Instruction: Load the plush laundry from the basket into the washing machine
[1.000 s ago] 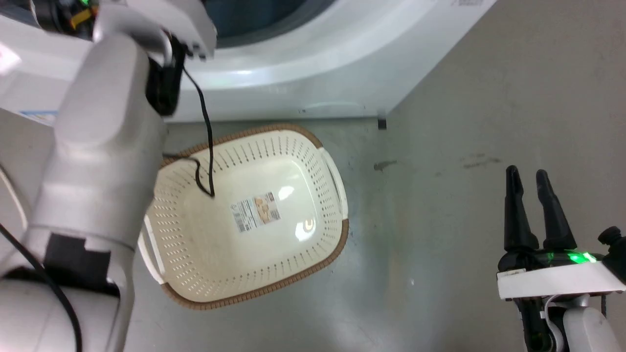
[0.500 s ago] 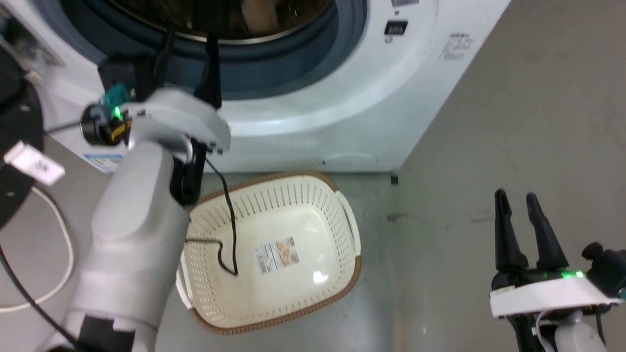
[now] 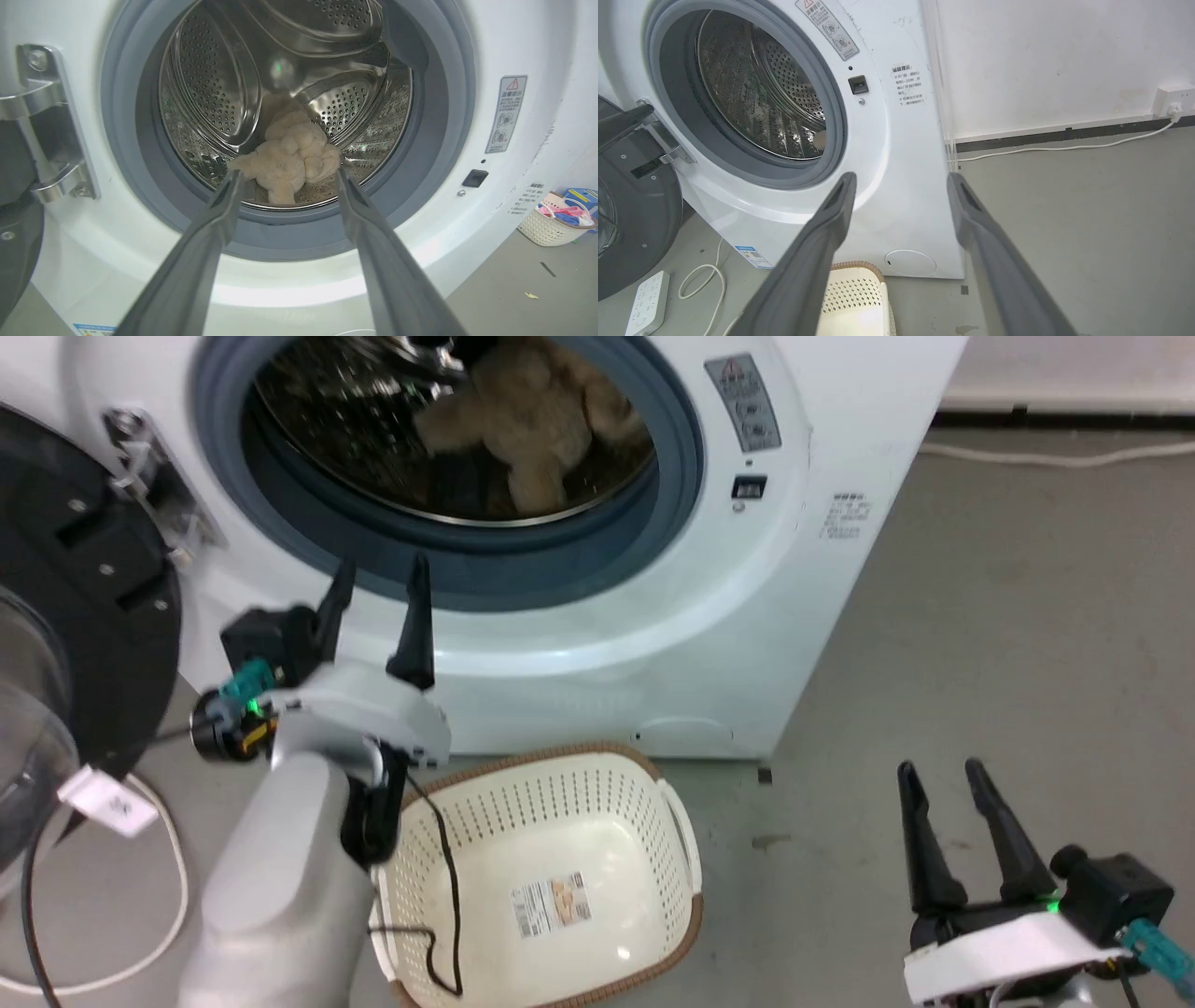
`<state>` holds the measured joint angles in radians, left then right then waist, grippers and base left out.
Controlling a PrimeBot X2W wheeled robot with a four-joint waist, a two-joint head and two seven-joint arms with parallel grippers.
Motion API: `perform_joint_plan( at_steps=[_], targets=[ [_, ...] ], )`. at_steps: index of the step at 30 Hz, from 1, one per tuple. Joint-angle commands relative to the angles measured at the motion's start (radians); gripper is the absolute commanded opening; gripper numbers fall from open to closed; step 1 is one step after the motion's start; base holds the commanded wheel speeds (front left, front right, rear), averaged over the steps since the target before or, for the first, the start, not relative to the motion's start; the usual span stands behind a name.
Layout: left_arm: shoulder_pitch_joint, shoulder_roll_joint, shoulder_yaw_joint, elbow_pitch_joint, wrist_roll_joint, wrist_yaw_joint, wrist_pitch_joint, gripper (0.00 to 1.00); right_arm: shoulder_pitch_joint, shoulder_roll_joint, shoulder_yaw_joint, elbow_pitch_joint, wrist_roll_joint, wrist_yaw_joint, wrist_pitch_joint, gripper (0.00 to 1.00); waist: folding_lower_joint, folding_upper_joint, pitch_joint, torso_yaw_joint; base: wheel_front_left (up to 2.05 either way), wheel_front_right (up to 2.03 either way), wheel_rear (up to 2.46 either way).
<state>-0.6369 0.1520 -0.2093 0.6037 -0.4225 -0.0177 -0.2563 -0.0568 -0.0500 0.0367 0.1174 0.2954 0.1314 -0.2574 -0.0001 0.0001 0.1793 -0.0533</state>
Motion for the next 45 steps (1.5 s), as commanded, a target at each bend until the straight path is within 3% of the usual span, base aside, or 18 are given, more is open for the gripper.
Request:
perform_joint_plan(
  at_steps=[1,17,28,45],
  targets=[
    [0.033,0.003,0.001,-0.013,0.006,0.010,-0.005,1.00,0.019,0.000,0.001,0.002,-0.014,-0.001,-0.003,1.00,0.0001,-0.0001,-0.034,0.008,0.00,0.00,0.00],
    [0.306,0.022,0.005,-0.183,-0.009,0.081,0.023,1.00,0.092,0.000,0.018,0.015,-0.034,-0.001,0.008,1.00,0.0001,-0.0001,-0.146,0.027,0.00,0.00,0.00],
    [0.508,0.049,-0.010,-0.318,-0.015,0.097,0.030,1.00,0.120,0.000,0.016,0.019,-0.045,-0.001,0.005,1.00,0.0001,-0.0001,-0.177,0.042,0.00,0.00,0.00],
    [0.640,0.109,-0.036,-0.454,0.040,0.153,0.048,1.00,0.176,0.000,-0.001,0.024,-0.080,-0.001,0.028,1.00,0.0001,-0.0001,-0.212,0.043,0.00,0.00,0.00]
  ],
)
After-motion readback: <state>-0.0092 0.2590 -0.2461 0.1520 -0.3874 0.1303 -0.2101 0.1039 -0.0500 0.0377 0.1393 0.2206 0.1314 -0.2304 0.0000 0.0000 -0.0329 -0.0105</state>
